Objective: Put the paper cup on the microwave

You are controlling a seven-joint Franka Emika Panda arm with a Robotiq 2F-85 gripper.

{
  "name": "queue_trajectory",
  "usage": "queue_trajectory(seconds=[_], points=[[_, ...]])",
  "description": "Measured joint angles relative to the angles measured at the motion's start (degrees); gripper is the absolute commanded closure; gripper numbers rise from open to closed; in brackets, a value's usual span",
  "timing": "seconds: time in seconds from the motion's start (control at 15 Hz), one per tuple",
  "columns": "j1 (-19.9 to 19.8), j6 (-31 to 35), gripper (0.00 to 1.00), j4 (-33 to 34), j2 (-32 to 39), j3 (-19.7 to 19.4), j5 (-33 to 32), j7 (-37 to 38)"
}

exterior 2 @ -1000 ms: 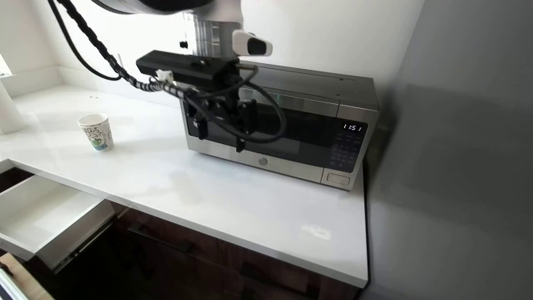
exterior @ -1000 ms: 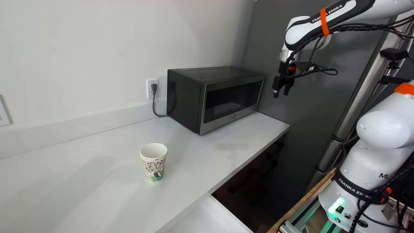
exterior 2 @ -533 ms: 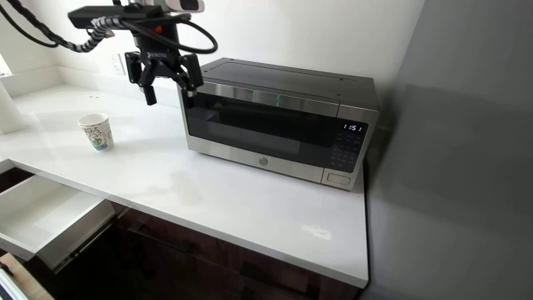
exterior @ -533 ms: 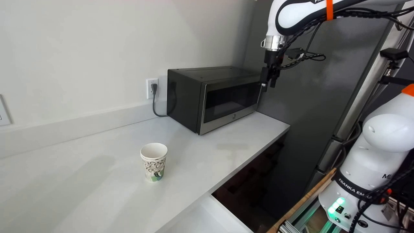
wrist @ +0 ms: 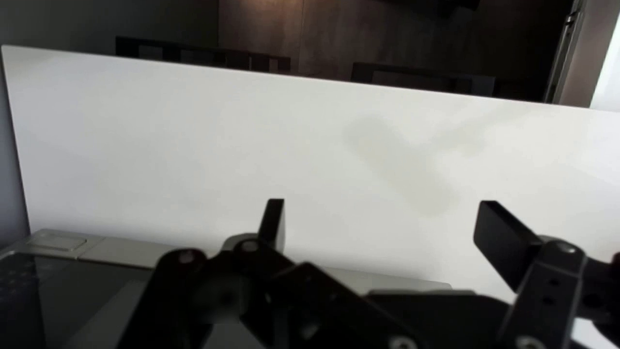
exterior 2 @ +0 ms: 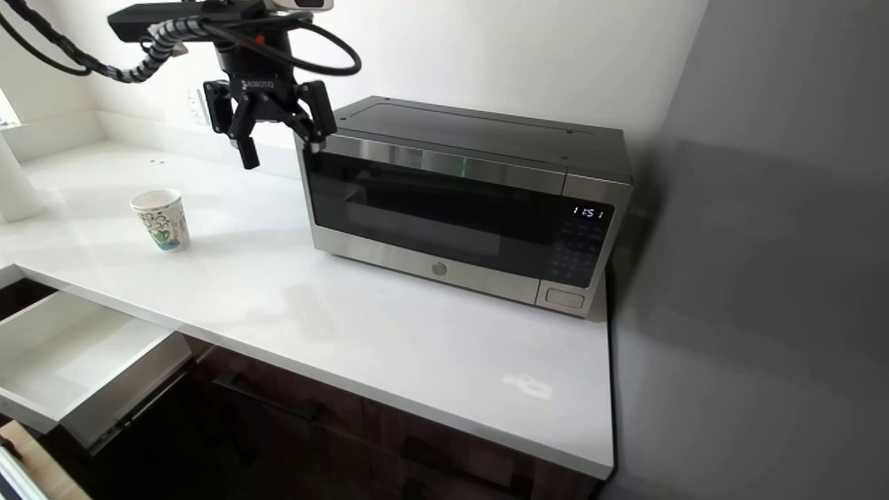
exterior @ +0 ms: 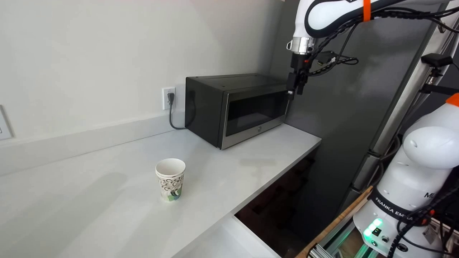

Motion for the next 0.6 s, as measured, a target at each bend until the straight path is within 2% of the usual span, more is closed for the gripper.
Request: queue_trajectory(seconds=[0.4, 0.6], points=[[5.8, 0.5, 0.00, 10.0, 1.5, 9.0, -5.3, -0.6], [8.9, 2.0, 0.00, 17.6, 6.5, 12.6, -6.4, -2.7]])
